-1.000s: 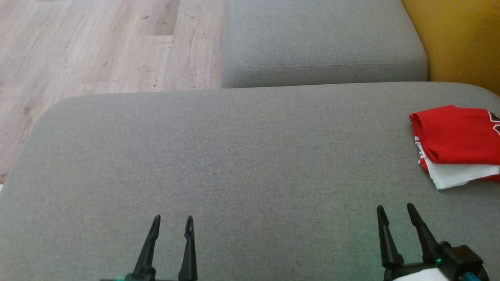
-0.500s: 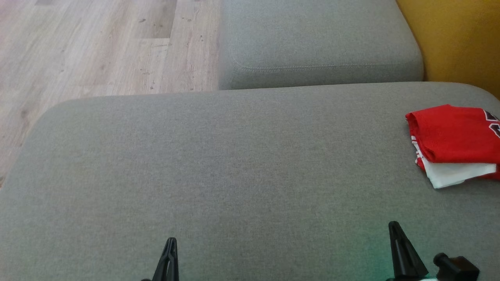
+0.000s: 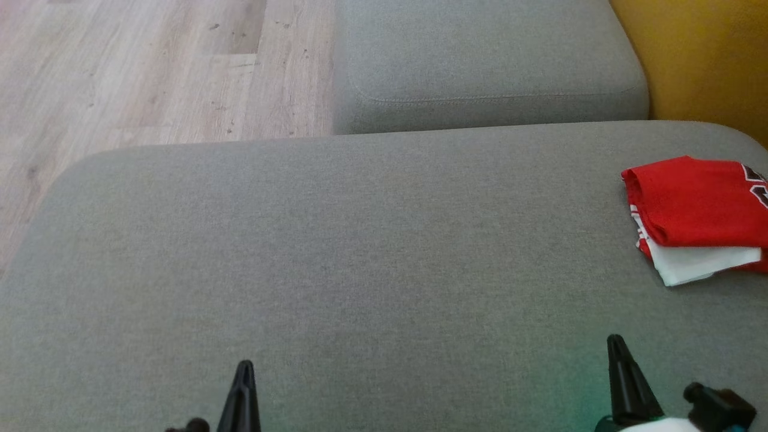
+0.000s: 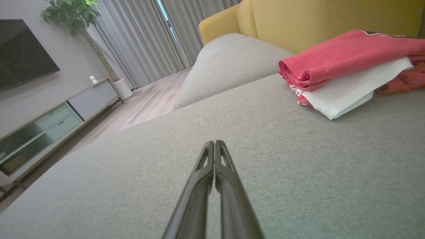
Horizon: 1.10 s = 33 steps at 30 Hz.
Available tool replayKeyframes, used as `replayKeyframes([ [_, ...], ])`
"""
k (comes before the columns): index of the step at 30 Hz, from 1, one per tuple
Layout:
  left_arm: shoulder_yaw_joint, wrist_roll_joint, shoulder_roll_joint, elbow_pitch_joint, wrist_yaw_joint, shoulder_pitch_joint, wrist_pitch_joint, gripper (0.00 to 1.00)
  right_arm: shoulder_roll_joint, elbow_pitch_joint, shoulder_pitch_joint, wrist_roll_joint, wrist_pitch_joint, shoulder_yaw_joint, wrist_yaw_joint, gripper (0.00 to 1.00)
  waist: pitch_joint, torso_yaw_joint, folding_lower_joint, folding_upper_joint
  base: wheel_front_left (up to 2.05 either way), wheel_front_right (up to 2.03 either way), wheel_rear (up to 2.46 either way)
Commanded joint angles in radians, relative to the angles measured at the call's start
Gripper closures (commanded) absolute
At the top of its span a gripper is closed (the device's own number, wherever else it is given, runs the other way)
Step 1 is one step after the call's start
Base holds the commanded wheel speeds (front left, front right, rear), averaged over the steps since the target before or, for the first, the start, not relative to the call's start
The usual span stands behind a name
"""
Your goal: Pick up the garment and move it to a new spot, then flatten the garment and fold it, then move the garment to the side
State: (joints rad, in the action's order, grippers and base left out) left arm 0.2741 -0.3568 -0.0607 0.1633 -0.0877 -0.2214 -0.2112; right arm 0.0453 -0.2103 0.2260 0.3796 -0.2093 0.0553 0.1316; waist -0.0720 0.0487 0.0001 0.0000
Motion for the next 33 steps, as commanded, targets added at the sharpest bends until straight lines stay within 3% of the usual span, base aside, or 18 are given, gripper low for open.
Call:
replayKeyframes([
  [1,-0.021,-0.029,-0.009,-0.024,0.006,0.053,0.003,1.00,0.013,0.027,-0.055,0.030,0.002,-0.005,0.000,1.00,0.001,-0.001,-0.0001,0.0000,0.00,0.00,0.00],
  [33,-0.110,-0.433,-0.021,0.009,0.073,0.139,0.083,1.00,0.026,0.009,-0.140,0.423,0.085,-0.035,0.000,1.00,0.024,-0.016,-0.0001,0.0000,0.00,0.00,0.00],
])
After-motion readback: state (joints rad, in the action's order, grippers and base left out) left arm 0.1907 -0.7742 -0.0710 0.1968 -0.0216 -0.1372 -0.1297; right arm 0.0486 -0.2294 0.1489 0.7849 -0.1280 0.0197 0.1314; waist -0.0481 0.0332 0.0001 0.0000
